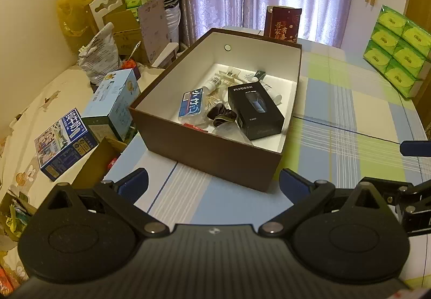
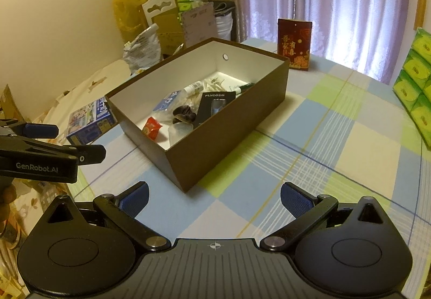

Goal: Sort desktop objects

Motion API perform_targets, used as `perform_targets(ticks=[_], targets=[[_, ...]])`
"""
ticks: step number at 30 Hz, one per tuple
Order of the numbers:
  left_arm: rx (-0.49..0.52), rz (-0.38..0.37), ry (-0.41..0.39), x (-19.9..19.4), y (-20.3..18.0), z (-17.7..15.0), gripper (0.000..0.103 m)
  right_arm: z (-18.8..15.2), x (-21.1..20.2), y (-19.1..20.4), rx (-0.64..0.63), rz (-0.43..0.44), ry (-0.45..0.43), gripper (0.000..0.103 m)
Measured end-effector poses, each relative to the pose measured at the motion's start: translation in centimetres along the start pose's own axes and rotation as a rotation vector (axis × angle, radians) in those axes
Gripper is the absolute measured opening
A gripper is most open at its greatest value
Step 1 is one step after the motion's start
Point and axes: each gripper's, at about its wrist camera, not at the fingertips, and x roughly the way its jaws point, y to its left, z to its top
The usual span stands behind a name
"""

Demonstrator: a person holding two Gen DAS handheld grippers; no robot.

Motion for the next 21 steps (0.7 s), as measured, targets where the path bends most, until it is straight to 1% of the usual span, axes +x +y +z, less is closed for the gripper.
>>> perform_targets(ticks=[11, 21], targets=[[-0.012, 0.023, -0.007, -0.96, -0.52, -0.34, 0.102, -0.26, -0.09, -0.04, -0.016, 0.024, 0.005, 0.101], [-0.020, 0.038, -0.005, -0.85, -0.77, -0.13, 0.102, -0.17, 0.18, -0.54, -0.020, 0.033, 0.011, 0.101]])
